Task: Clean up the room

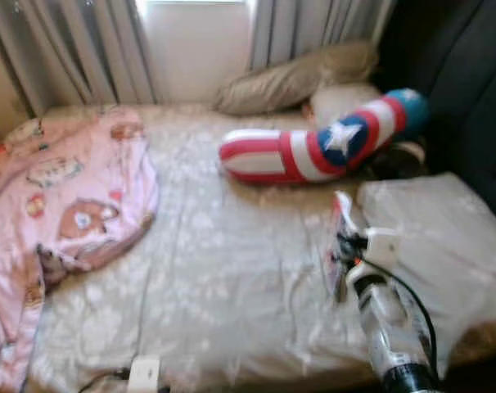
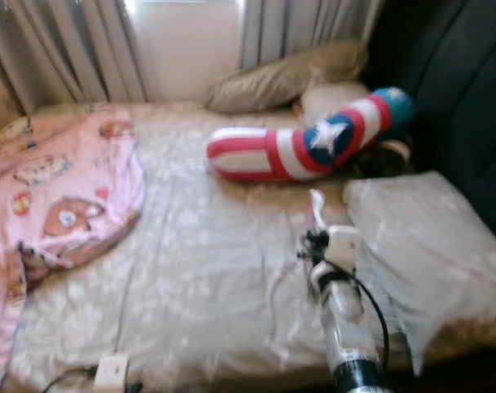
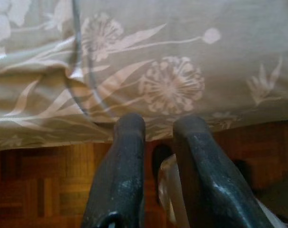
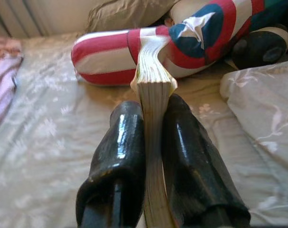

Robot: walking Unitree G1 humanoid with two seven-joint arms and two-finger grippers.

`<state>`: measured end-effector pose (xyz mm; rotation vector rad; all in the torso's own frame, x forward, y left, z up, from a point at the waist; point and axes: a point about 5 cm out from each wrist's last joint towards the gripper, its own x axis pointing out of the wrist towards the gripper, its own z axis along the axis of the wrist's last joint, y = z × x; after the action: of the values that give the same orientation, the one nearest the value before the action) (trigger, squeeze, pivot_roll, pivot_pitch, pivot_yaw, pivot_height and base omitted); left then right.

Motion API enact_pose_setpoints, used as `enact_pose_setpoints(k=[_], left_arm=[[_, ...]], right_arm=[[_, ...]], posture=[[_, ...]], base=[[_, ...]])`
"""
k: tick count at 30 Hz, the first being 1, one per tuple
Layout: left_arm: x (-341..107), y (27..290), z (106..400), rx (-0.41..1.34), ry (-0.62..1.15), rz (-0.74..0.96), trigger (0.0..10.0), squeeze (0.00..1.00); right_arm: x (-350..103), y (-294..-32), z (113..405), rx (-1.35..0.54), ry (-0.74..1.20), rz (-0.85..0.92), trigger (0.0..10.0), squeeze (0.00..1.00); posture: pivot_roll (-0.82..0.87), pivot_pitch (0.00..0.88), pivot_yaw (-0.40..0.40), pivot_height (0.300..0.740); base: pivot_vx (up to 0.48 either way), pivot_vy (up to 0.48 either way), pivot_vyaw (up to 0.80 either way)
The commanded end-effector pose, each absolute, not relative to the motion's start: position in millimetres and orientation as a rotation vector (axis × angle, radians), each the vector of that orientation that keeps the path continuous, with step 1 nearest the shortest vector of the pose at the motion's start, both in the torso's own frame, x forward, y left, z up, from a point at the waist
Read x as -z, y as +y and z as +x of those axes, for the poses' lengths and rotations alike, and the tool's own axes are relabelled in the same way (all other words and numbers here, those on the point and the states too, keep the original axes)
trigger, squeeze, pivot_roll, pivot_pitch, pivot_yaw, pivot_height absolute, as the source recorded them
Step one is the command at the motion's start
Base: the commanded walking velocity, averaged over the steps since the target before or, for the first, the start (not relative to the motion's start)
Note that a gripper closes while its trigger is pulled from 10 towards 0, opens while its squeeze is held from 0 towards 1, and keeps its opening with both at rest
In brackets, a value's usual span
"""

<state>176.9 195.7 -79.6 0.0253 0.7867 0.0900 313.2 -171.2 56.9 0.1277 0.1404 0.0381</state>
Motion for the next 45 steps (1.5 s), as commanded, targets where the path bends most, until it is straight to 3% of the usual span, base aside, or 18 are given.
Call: enact_pose_setpoints(k=[1, 14, 32, 45], left_arm=[[83, 191, 173, -0.088, 0.808, 0.010, 10.0, 0.00], [83, 190, 173, -0.083, 0.810, 0.010, 10.0, 0.00], [80, 189, 178, -0.070, 0.788, 0.001, 10.0, 0.00], [44, 197, 220, -0.061, 0.479, -0.030, 10.0, 0.00]], right_arm=[[-68, -171, 318, -0.062, 0.089, 0.092, 10.0, 0.00], [-66, -174, 317, -0.032, 0.103, 0.132, 10.0, 0.00], [-66, -174, 318, -0.018, 0.094, 0.134, 10.0, 0.00], [-63, -173, 315, -0.028, 0.097, 0.131, 10.0, 0.00]], posture=[[0.05, 0.000, -0.032, 0.739], [0.04, 0.000, -0.030, 0.739], [0.03, 0.000, -0.020, 0.739], [0.01, 0.000, 0.001, 0.739]], base=[[0.000, -0.326, 0.79], [0.000, 0.000, 0.12], [0.000, -0.208, 0.00], [0.000, 0.000, 0.00]])
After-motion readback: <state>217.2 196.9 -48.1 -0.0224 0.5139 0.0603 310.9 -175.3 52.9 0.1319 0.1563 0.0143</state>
